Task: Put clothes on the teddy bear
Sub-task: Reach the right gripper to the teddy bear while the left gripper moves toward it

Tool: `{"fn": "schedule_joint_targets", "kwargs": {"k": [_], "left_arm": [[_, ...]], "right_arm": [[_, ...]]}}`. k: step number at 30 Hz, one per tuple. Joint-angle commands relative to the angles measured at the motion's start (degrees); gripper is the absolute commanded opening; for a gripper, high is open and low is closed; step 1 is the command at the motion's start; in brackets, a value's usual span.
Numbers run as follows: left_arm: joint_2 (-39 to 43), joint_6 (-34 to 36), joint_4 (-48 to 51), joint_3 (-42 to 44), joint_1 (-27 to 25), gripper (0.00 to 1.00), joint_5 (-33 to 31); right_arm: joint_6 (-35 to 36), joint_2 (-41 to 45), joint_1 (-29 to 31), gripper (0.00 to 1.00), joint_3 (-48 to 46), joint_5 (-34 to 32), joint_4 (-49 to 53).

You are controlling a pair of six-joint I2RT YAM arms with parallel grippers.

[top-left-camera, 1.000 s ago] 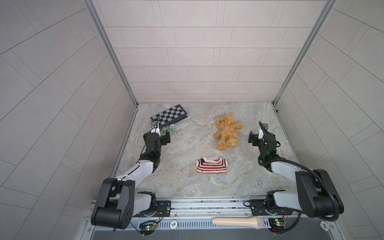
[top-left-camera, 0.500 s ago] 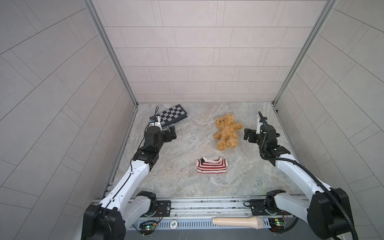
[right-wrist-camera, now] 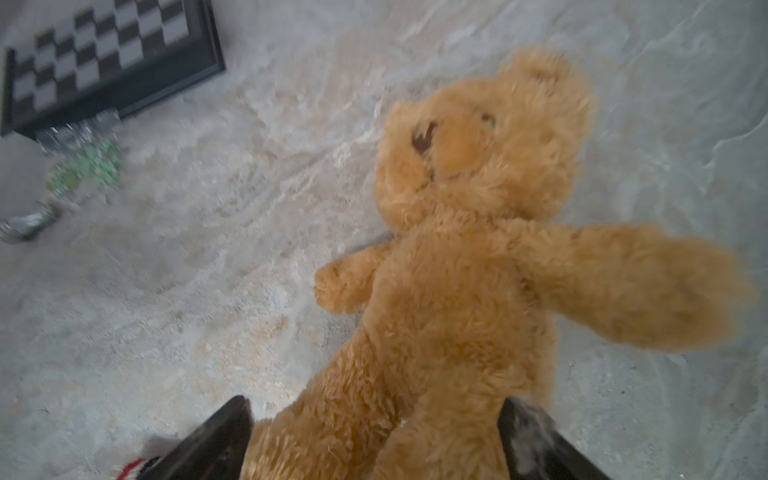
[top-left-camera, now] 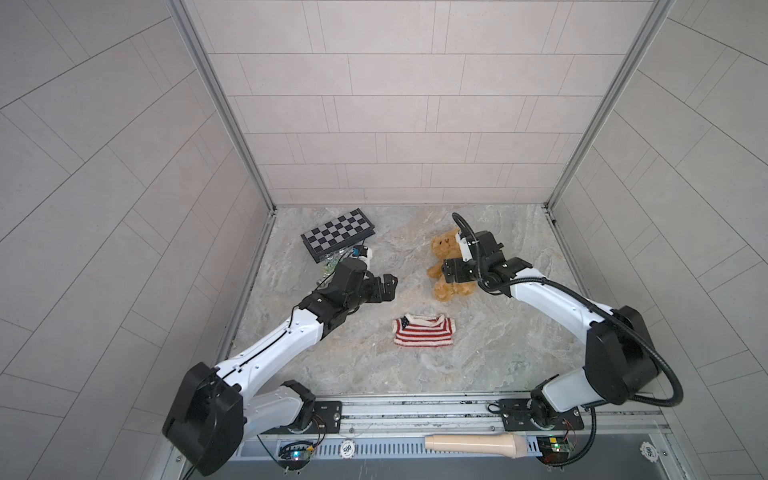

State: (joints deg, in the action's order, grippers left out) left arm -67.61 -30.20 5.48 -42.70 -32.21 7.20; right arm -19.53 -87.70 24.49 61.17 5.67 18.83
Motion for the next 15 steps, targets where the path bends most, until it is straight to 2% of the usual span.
{"fn": "schedule_joint_targets", "kwargs": {"k": [1,5,8,15], "left_arm": [[-0.82,-0.56,-1.55,-2.22,-1.07,1.00,-0.53],[-1.80,-0.39,-3.48,-2.26,-1.23,1.00,0.17],[-2.08,-0.05,-4.23,-2.34,-1.19,1.00,0.26],[-1.69,1.34,-4.08,-2.34,-1.19,1.00,0.28]], "right_arm": [[0.60,-1.43,1.34,0.93,1.30,-2.62,8.75],[-0.08,0.09,1.65,0.85,-1.40,-4.90,7.98],[-0.25,0.77,1.63,0.69,-2.49,-6.02,8.18],[-1.13,1.20,1.63,0.39,-3.59,-6.68,9.07]]}}
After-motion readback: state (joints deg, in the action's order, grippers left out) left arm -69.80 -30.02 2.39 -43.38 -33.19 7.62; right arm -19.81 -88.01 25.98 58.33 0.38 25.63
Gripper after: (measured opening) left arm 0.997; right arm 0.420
